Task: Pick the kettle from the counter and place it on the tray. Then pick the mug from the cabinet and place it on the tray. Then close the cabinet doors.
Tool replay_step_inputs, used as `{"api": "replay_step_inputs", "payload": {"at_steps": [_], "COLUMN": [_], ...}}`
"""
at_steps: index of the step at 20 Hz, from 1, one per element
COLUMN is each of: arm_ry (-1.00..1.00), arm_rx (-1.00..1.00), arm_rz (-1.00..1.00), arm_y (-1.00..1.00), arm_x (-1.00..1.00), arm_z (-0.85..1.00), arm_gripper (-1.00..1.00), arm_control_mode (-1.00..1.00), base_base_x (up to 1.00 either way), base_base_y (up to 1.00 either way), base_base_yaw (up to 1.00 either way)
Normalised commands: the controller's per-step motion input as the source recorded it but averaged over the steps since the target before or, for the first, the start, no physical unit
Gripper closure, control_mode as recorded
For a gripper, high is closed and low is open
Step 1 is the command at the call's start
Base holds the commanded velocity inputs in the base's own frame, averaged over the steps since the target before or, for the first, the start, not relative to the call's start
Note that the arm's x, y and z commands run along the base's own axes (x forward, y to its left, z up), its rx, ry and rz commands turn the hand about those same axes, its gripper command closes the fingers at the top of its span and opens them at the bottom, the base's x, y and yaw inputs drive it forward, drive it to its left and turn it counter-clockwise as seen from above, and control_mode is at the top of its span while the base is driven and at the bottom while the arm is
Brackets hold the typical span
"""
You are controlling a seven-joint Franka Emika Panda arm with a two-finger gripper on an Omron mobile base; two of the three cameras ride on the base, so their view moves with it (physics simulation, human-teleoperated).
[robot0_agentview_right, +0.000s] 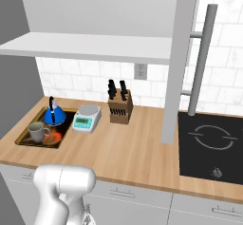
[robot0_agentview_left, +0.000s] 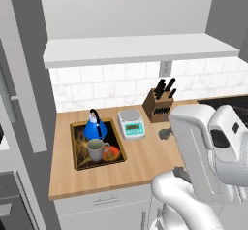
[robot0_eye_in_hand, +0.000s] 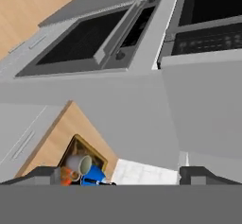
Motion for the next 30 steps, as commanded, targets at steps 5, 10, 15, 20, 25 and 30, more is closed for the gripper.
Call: {"api": "replay_step_inputs", "payload": {"at_steps": [5,10,15,20,25,30], "arm_ry": [0.02,0.01,-0.05,0.0,0.05,0.04], "arm_rx": [0.0,0.0,0.0,0.04,0.16,0.12], "arm_rz": [0.17,0.18,0.06,0.0,0.0,0.0], "arm_y": [0.81,0.72,0.77,0.7,0.44,0.44], "arm_x": [-0.02,-0.01,-0.08,-0.05,0.0,-0.02], "arm_z": [0.14,0.16,0.0,0.0,0.1,0.11], "arm_gripper": [-1.0,-1.0,-1.0,-1.0,-1.0,-1.0], "arm_control_mode": [-1.0,-1.0,-1.0,-1.0,-1.0,-1.0], "base_base_x": [0.0,0.0,0.0,0.0,0.0,0.0], "base_base_y": [0.0,0.0,0.0,0.0,0.0,0.0], "base_base_yaw": [0.0,0.0,0.0,0.0,0.0,0.0]}}
